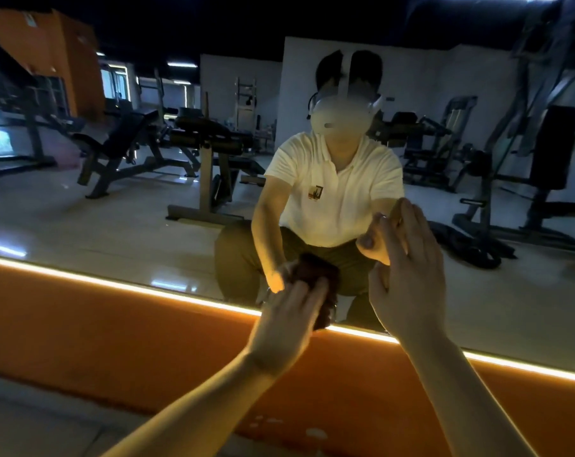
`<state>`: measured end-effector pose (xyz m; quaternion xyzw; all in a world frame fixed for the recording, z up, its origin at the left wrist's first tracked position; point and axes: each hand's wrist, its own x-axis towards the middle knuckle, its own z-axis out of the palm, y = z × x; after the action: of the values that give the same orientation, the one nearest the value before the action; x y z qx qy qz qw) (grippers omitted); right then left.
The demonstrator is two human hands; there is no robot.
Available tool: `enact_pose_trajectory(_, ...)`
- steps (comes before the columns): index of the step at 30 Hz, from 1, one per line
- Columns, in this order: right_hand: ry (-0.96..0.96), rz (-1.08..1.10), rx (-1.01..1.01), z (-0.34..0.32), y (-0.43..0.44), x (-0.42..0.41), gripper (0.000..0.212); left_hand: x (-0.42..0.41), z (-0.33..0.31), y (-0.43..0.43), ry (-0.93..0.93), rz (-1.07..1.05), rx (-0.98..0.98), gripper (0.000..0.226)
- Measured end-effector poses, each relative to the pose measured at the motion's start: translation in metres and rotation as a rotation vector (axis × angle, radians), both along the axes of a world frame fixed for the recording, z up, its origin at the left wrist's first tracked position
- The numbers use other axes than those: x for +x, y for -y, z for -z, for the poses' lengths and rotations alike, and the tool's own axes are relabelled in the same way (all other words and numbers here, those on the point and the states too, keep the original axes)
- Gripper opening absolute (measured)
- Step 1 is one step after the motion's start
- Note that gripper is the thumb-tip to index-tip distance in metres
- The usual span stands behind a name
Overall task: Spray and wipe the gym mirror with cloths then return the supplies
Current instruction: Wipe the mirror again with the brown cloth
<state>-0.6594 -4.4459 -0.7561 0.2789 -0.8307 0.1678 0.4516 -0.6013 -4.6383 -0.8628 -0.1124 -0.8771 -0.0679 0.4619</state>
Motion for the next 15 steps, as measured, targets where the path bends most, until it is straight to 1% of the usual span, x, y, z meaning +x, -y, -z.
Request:
enact_pose_trajectory(2, 0.006, -0.018, 0.021, 0.0, -0.007, 0.001, 0.072, -0.006, 0.002, -0.021, 0.006, 0.038, -0.11, 0.077)
enact_pose_trajectory(4, -0.017, -0.026, 0.022, -0.001, -0.016, -0.001, 0.069, -0.005, -0.006, -0.021, -0.016, 0.047, -0.161, 0.07)
enact_pose_trajectory(6, -0.067, -0.018, -0.02, -0.002, -0.023, -0.007, 0.065, -0.001, -0.02, -0.002, -0.067, 0.022, -0.172, 0.062)
enact_pose_trajectory(10, -0.13, -0.012, -0.075, -0.002, -0.028, -0.015, 0.065, -0.001, -0.039, 0.044, -0.197, -0.043, -0.188, 0.06)
enact_pose_trajectory(12, -0.134, -0.014, -0.091, -0.001, -0.025, -0.015, 0.064, -0.004, -0.034, 0.048, -0.203, -0.017, -0.214, 0.062)
enact_pose_trajectory(15, -0.123, 0.005, -0.114, -0.001, -0.021, -0.013, 0.063, -0.014, -0.025, 0.031, -0.193, 0.043, -0.189, 0.069)
